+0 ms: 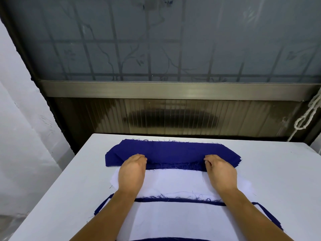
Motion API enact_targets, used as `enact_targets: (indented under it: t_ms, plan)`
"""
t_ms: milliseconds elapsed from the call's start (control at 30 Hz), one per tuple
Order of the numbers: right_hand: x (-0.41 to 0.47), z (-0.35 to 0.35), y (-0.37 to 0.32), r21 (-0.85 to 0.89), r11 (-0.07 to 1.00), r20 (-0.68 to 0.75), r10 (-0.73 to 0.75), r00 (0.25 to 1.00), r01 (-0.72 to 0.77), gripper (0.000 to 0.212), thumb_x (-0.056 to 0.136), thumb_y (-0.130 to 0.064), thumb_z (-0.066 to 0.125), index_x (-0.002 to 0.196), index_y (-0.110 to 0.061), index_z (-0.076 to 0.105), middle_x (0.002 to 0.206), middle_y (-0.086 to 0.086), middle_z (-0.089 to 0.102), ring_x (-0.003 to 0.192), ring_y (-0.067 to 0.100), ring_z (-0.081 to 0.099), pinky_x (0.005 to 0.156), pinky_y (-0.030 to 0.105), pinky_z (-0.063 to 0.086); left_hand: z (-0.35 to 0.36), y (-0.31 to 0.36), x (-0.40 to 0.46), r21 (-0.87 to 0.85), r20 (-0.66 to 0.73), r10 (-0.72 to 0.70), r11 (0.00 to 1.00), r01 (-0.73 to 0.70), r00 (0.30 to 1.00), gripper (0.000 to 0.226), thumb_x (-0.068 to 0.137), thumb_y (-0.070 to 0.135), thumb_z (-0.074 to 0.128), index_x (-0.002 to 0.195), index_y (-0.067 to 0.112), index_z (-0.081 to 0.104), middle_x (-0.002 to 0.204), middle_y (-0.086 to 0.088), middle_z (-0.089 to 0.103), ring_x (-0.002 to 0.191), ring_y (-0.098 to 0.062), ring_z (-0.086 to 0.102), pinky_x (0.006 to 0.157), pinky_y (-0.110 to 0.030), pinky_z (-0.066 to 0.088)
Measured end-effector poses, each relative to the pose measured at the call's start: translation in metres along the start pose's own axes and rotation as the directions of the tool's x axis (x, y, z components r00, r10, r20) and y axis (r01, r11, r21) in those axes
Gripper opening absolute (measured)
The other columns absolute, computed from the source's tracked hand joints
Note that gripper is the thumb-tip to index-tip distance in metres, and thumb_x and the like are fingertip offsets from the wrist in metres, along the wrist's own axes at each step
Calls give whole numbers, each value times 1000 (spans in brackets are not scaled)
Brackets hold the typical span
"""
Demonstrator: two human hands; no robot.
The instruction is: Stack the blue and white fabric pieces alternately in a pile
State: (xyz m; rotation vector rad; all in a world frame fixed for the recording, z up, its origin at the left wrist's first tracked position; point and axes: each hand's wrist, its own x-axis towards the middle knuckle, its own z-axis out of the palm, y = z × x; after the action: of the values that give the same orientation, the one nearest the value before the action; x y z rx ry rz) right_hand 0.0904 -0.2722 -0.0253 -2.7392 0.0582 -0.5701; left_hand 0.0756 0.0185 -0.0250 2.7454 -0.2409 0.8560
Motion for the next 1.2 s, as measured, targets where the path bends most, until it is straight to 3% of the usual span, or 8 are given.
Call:
enact_targets:
  t_ms: [233,400,467,633,767,900,1100,1200]
  plan:
    - [-3,3,2,97,995,-97,-30,995,39,11,89,-9,65,91,-16,72,89,-6,70,74,14,63,60,23,47,-4,2,-1,-50,2,-99,994,99,995,18,74,-4,77,69,12,69,67,2,64,59,-17,58,54,-31,52]
    - [-4,4,5,155,986,-111,-37,993,54,13,81,-4,71,86,-16,69,85,-5,66,76,16,59,65,31,51,-6,4,-1,-123,27,-139,982,142,990,26,68,-6,77,70,14,61,68,4,58,61,-17,51,55,-30,46]
    - [-4,4,6,187,981,-109,-38,993,57,18,77,-1,72,84,-16,66,84,-6,63,76,17,56,70,31,49,-3,1,-3,-155,63,-159,974,167,985,25,70,-4,76,76,15,62,77,4,60,70,-17,54,61,-29,47]
    - [-7,1,5,279,955,-102,-70,992,96,26,74,1,72,82,-20,59,87,-9,57,81,15,50,78,30,45,5,-3,-4,-141,127,-187,969,204,974,34,89,17,67,122,12,66,127,-2,63,118,-21,56,99,-34,47]
    - [-10,1,3,348,933,-113,-52,992,89,13,88,-7,63,94,-19,62,94,-10,60,88,10,50,84,30,44,5,-3,-5,-137,107,-181,971,195,978,27,94,22,61,118,13,70,126,-2,64,118,-21,57,99,-33,46]
    - [-9,-1,3,340,938,-112,-23,993,60,20,87,1,61,99,-14,65,100,-4,64,92,14,53,86,32,47,3,-7,-5,-123,133,-152,978,169,979,28,96,13,56,122,15,68,130,1,62,122,-19,54,100,-29,45]
    - [-14,-27,-8,260,955,-130,-113,985,144,21,82,4,68,95,-13,67,96,-2,67,91,22,60,84,29,43,-26,-16,-4,-157,78,-133,977,144,988,22,88,3,66,105,14,74,105,1,72,98,-17,65,86,-19,44]
    - [-27,-56,-13,228,950,-120,-190,975,213,20,82,1,70,91,-16,67,89,-8,66,81,16,62,70,26,47,-55,-21,-9,-154,9,-47,987,48,999,21,79,2,76,95,15,76,93,4,72,86,-15,66,79,-20,47]
